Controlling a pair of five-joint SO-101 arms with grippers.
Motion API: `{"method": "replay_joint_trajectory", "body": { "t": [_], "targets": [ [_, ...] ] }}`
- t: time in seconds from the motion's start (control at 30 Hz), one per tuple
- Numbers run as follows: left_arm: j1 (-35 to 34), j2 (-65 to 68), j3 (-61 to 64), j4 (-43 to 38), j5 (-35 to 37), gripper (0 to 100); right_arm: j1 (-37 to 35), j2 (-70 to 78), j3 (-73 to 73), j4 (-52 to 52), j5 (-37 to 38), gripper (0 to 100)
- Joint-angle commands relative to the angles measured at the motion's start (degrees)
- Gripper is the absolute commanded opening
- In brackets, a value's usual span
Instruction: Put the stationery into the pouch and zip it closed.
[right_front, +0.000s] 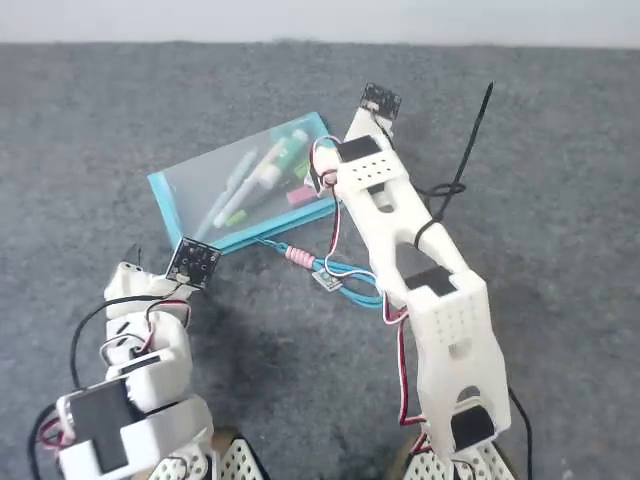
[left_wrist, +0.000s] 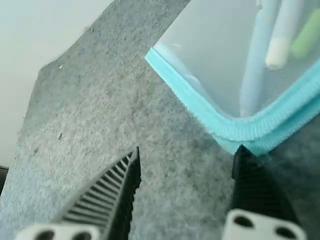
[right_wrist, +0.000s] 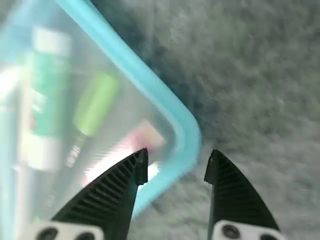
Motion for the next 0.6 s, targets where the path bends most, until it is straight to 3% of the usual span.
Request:
{"method": "replay_joint_trajectory", "body": {
  "t": [0.0,0.3,0.47,0.57],
  "targets": [
    [-0.35,-2.2,-0.84,-1.23,0.7,28,1.45,0.66,-6.95,0.57,-0.97,19.2],
    [-0.35,-2.2,-0.84,-1.23,0.7,28,0.57,1.19,-7.21,0.57,-1.05,18.4],
    [-0.35,-2.11,-0.84,-1.23,0.62,28,0.4,1.45,-7.21,-0.04,-0.7,0.2],
    [-0.35,-2.11,-0.84,-1.23,0.62,28,0.4,1.45,-7.21,-0.57,-0.7,1.5]
  ]
}}
